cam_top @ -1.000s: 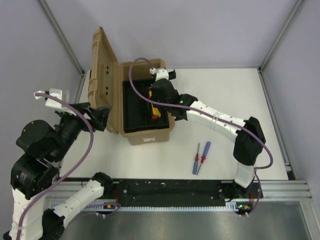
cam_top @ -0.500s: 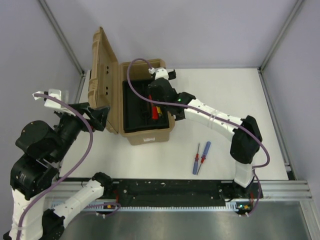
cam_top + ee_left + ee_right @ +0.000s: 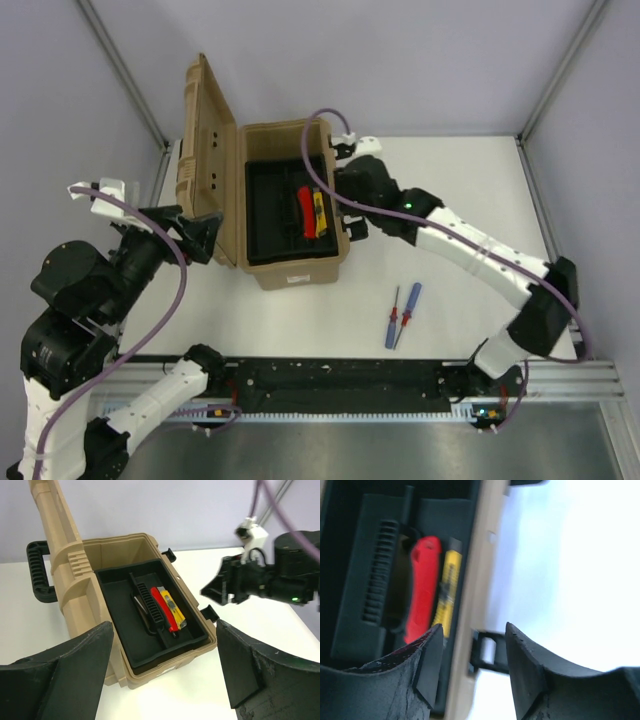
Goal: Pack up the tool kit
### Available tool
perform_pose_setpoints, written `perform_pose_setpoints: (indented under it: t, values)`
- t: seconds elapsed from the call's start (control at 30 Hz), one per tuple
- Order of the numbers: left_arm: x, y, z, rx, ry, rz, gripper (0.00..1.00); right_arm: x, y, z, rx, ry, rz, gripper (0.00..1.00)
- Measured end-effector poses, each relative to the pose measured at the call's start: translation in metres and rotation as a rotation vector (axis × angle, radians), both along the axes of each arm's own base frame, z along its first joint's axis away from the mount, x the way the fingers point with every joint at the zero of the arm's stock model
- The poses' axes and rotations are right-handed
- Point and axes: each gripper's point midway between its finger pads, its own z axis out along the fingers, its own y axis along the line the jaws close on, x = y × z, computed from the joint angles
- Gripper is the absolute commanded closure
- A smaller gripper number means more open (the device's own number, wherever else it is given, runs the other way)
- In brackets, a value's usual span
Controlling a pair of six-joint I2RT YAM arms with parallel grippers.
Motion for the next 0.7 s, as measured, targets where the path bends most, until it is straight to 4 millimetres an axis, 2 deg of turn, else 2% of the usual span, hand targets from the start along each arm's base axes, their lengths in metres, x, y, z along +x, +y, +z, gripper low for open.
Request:
perform_pose_setpoints:
  t: [0.1, 0.2, 0.23, 0.27, 0.3, 0.43, 0.53, 0.6, 0.7]
  values:
    - [-0.002, -0.004, 0.000, 0.000, 0.001, -0.028, 0.13, -0.016, -0.052, 0.009, 0.043, 0.011, -0.076, 0.38]
    - [-0.005, -0.010, -0.001, 0.002, 0.004, -0.064, 0.13, -0.034, -0.102, -0.002, 0.061, 0.041, -0.164, 0.36]
    - [-0.006, -0.012, -0.002, 0.003, 0.007, -0.079, 0.13, -0.045, -0.120, -0.016, 0.058, 0.075, -0.192, 0.36]
    - [-0.007, -0.014, -0.002, 0.004, 0.009, -0.090, 0.14, -0.047, -0.127, -0.021, 0.053, 0.087, -0.211, 0.36]
    - [-0.009, -0.017, -0.003, 0.005, 0.011, -0.110, 0.14, -0.053, -0.138, -0.035, 0.052, 0.116, -0.232, 0.36]
    - [-0.011, -0.027, -0.006, 0.019, 0.040, -0.166, 0.17, -0.086, -0.172, -0.108, 0.001, 0.286, -0.319, 0.39]
    - [-0.002, -0.040, -0.004, 0.025, 0.072, -0.204, 0.19, -0.114, -0.196, -0.162, -0.038, 0.424, -0.411, 0.42]
    - [0.006, -0.052, -0.008, 0.025, 0.101, -0.239, 0.21, -0.130, -0.206, -0.183, -0.049, 0.482, -0.460, 0.44]
    - [0.016, -0.073, -0.018, 0.014, 0.153, -0.306, 0.21, -0.141, -0.212, -0.198, -0.042, 0.523, -0.512, 0.48]
